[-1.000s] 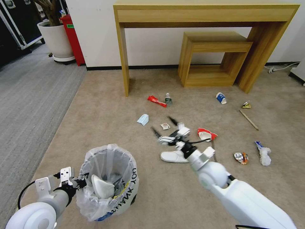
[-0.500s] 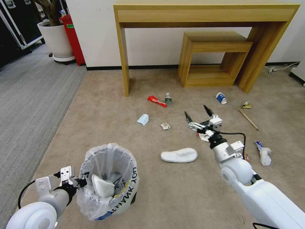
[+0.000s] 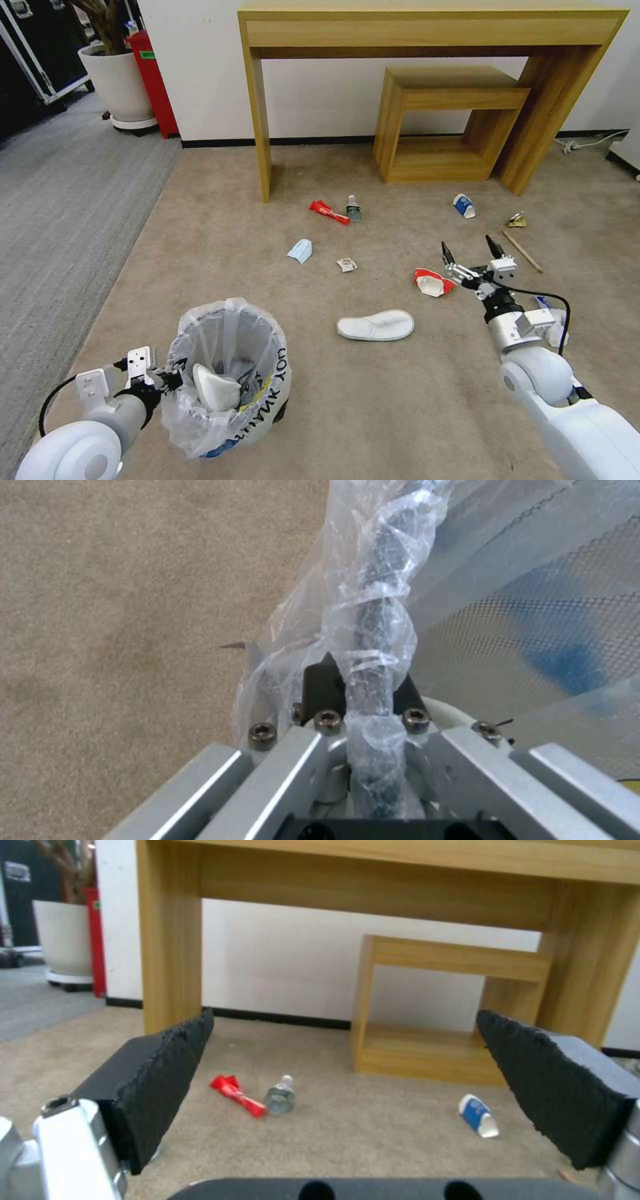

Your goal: Pick up the trash bin and place the garbage on the floor into it.

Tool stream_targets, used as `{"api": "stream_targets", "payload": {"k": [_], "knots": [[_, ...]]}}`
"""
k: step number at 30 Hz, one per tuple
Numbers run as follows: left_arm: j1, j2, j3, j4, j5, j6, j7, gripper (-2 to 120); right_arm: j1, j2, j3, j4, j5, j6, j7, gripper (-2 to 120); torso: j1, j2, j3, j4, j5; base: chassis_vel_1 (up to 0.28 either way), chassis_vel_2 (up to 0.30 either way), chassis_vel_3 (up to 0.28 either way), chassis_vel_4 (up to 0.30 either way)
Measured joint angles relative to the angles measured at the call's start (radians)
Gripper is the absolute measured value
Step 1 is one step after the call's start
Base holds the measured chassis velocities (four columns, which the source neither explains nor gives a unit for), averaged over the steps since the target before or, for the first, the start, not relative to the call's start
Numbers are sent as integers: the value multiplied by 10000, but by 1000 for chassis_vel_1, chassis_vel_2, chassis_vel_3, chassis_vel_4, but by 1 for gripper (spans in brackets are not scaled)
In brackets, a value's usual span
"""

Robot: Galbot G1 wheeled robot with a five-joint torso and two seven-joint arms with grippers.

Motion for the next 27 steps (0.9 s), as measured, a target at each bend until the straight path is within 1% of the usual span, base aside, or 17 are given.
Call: {"api": "stream_targets", "payload": {"k": [2,4,6,9,10,13,14,17,18,21,25,27], "knots": [[10,-22,-13,-11,24,0,17,0,-57,39,54,4,-32,13,26,100,-1,0,0,0,-1,0,0,0,0],[58,-83,-48,-63,86,-1,58,0,-366,227,399,218,-159,-15,180,100,0,0,0,0,0,0,0,0,0],[68,-98,-58,-75,98,-1,64,0,-461,290,495,322,-186,-51,246,100,0,0,0,1,-2,0,0,0,0],[104,-190,-74,-110,180,-1,99,0,-1080,746,1039,1081,-442,-268,680,100,0,0,0,0,-2,0,0,0,0],[104,-190,-74,-110,180,-1,99,0,-1080,746,1039,1081,-442,-268,680,100,0,0,0,0,-2,0,0,0,0],[116,-254,-80,-141,243,-2,112,0,-1723,1263,1546,2051,-802,-473,1084,100,0,0,0,0,-4,0,0,0,0],[116,-254,-80,-141,243,-2,112,0,-1723,1263,1546,2051,-802,-473,1084,100,0,0,0,0,-4,0,0,0,0],[138,-288,-84,-152,330,-14,154,0,-2249,1682,1863,2779,-1313,-496,1285,100,0,1,0,0,-3,0,0,0,0],[138,-288,-84,-152,330,-14,154,0,-2249,1682,1863,2779,-1313,-496,1285,100,0,1,0,0,-3,0,0,0,0],[146,-348,-85,-118,438,-51,204,0,-2716,1927,1958,3287,-1836,-530,1328,100,0,1,0,-1,-4,0,0,0,0],[155,-393,-85,-78,511,-72,232,0,-2783,2092,1934,3270,-2074,-564,1342,100,0,1,1,0,-1,0,0,0,0],[152,-412,-77,-41,546,-84,240,0,-2729,2235,1902,3040,-2270,-576,1360,100,0,0,1,0,0,0,0,0,0]]}}
